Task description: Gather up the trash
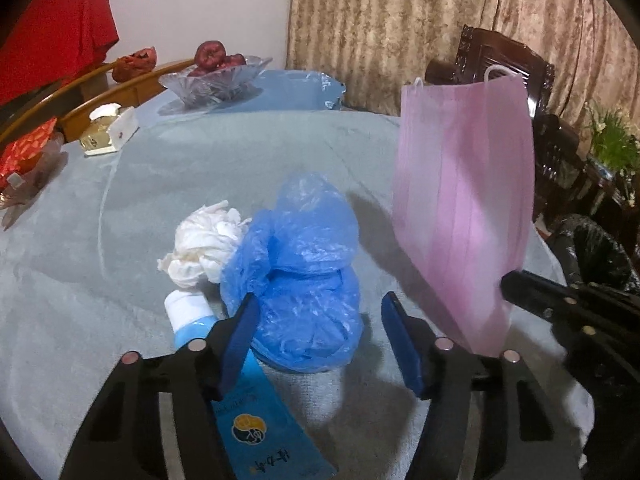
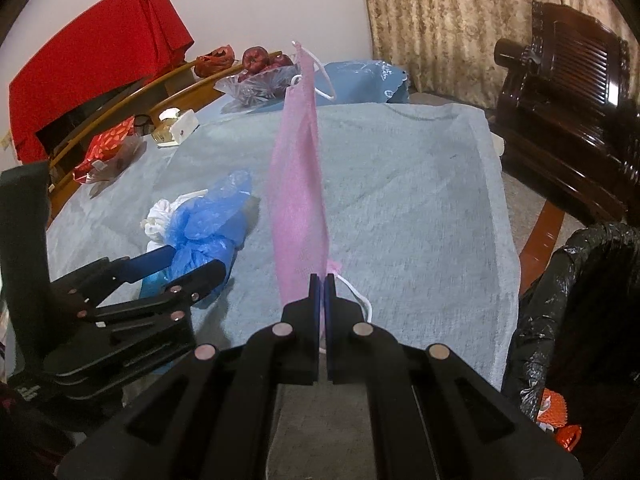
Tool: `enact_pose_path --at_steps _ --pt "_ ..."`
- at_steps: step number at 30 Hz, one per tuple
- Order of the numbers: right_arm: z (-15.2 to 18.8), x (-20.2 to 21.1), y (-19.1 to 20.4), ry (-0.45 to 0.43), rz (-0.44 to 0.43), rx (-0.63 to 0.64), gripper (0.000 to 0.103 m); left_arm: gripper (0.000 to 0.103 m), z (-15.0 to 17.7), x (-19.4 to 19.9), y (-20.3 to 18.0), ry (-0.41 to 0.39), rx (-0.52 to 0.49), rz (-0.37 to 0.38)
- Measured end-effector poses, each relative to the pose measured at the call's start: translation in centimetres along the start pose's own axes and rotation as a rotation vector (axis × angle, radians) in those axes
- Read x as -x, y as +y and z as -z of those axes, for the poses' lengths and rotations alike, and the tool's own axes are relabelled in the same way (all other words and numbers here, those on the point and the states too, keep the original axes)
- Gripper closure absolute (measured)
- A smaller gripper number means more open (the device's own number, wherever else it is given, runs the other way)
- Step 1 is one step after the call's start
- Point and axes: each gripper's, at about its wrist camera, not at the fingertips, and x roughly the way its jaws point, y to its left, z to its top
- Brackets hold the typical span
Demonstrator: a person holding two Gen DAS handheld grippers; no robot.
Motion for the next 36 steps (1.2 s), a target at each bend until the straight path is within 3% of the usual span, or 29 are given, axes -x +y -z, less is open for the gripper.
enact_pose_path --at_steps 2,9,10,16,36 --pt "0.0 0.0 0.0 0.0 -0.002 -0.003 0.101 0.057 0.1 0.0 0.0 -0.002 0.0 -0.02" --pt "-0.1 0.2 0.4 0.001 -0.012 0.0 0.101 0.079 -0.3 0.7 -0.3 -0.027 -0.016 -0.017" --pt "-0.1 0.3 0.5 -0.002 -0.011 0.004 0.101 0.094 -0.5 0.9 -0.4 -0.032 -0.015 -0.001" --pt "-0.7 1.3 0.8 -0.021 -0.007 0.02 0.101 0.099 -1.3 3.0 -0.9 -0.075 -0.019 0.027" --pt "-1.8 8.0 0.2 -0.097 0.026 0.033 0.103 0.1 -2.1 9.4 -2.3 -0.171 -0.021 0.102"
